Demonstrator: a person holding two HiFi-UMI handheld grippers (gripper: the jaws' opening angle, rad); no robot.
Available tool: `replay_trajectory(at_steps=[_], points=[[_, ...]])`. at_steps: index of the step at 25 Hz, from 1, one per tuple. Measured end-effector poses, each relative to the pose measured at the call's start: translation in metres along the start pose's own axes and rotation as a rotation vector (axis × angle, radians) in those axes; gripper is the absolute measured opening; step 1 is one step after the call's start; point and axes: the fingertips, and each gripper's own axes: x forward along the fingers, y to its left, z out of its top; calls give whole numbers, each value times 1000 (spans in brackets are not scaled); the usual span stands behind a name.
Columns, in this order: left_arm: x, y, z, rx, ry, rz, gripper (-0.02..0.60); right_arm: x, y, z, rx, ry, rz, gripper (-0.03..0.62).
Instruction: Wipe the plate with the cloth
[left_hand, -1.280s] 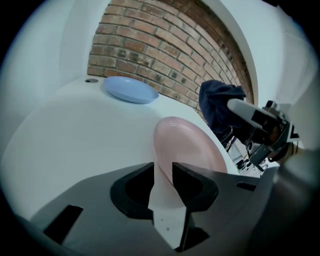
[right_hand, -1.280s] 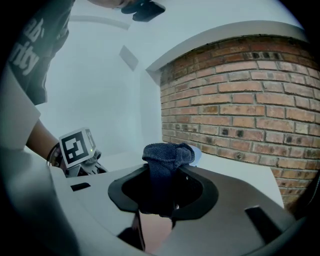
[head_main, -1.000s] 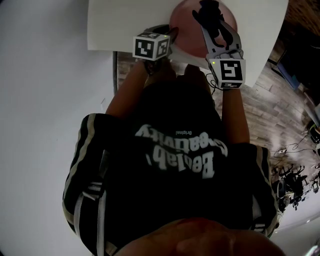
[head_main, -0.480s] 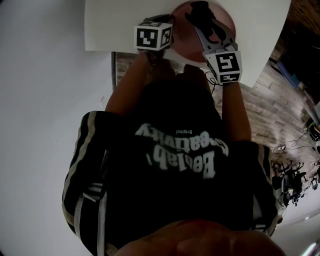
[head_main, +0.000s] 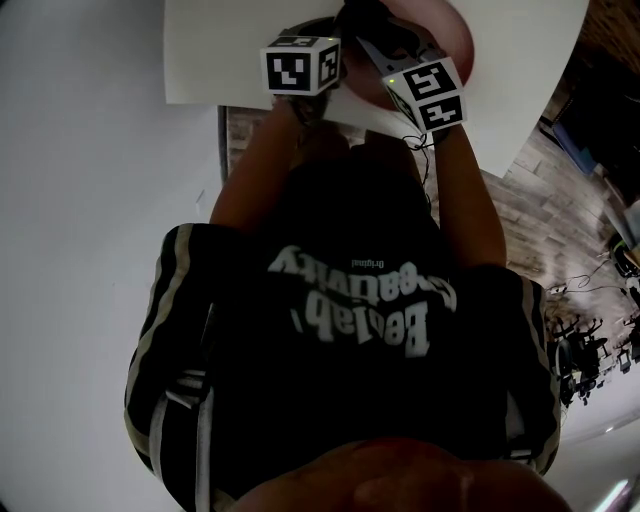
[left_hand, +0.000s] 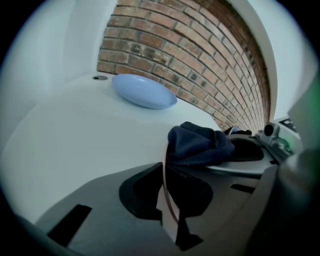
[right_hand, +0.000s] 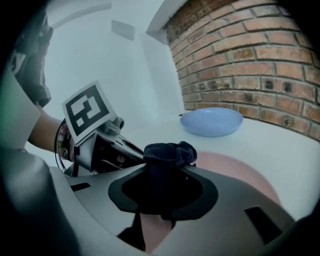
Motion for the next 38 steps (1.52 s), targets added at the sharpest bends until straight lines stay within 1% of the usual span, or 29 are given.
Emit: replay_trajectory(at_steps=[4, 8, 11, 15, 20, 29, 38], points=[[-1, 3, -1, 6, 0, -5, 13, 17, -1, -7, 65, 51, 27, 114], [0, 3, 1, 6, -14, -10, 12, 21, -6, -8, 95, 67, 29, 112], [-1, 2, 0, 1, -20, -9, 13, 22, -6, -8, 82, 74, 21, 110], [0, -3, -1, 0, -22, -25, 12, 22, -12, -8, 40, 94, -14, 111], [-3, 1, -2, 6, -28, -23, 12, 27, -16, -5, 29, 97, -33, 112], [1, -2, 3, 10, -35, -13, 12, 21, -49, -2, 14, 107, -86, 113], [-3, 2, -1, 1, -63, -9, 12, 2, -76, -9, 24, 118, -154, 114]])
